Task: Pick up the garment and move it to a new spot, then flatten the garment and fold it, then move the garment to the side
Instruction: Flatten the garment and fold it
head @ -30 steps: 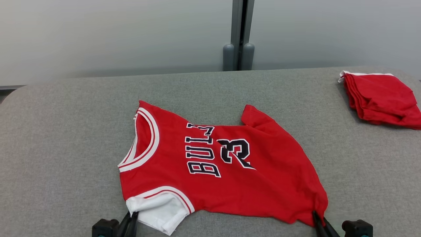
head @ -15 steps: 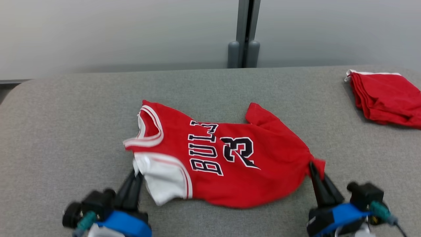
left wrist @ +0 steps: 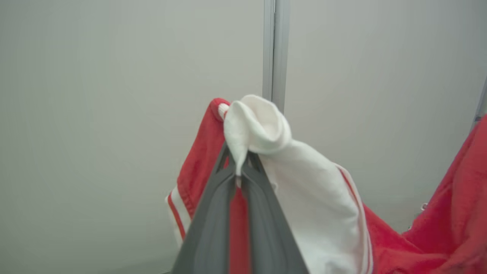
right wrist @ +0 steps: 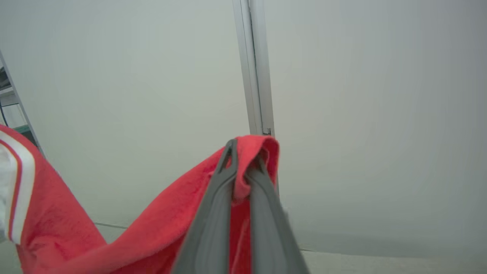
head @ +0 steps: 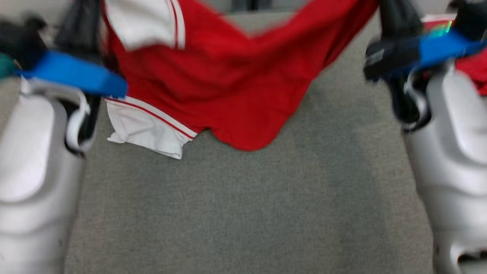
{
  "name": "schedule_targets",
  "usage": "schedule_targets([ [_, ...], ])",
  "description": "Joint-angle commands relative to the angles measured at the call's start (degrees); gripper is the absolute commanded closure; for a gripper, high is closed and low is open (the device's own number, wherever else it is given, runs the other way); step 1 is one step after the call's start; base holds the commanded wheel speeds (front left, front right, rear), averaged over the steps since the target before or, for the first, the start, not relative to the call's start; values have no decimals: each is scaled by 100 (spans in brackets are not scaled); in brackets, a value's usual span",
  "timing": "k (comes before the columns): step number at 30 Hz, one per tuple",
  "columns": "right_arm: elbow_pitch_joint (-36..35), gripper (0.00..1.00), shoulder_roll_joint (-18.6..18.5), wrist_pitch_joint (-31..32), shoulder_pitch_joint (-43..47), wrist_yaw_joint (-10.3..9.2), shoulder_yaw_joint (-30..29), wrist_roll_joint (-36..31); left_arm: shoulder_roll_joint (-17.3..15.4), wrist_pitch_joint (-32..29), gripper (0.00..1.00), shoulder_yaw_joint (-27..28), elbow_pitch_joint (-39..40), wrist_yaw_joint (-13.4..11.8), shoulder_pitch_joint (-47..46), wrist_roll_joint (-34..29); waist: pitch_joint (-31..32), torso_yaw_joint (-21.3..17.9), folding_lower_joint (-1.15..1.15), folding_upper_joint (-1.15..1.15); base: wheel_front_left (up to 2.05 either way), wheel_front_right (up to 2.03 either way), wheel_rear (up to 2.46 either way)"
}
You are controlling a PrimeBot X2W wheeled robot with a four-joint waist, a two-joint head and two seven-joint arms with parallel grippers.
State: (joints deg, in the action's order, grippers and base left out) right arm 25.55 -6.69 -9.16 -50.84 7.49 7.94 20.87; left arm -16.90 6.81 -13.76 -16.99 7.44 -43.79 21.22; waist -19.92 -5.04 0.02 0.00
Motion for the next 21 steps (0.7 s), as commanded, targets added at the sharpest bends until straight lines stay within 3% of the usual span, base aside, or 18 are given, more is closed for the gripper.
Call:
schedule_targets([
  [1,68,100,-29,9,-171,1,-15,58,-17,0,100,0,-30,1,-177,35,-175,131,-2,0,0,0,0],
  [6,900,100,-111,41,-1944,1,-233,373,-113,-15,100,-216,-676,2,-1858,223,-635,141,-2,0,0,0,0],
  [12,1786,100,-290,-128,-3500,1,-339,495,22,245,100,-354,-1347,2,-3399,409,-855,174,-2,0,0,0,0],
  [16,2190,100,-373,-309,-3943,1,-200,566,63,495,100,-532,-1752,3,-3998,576,-893,189,-2,0,0,0,0],
  [21,2429,100,-357,-483,-3604,1,205,795,49,712,100,-858,-2016,2,-3735,824,-919,211,-2,0,0,0,0],
])
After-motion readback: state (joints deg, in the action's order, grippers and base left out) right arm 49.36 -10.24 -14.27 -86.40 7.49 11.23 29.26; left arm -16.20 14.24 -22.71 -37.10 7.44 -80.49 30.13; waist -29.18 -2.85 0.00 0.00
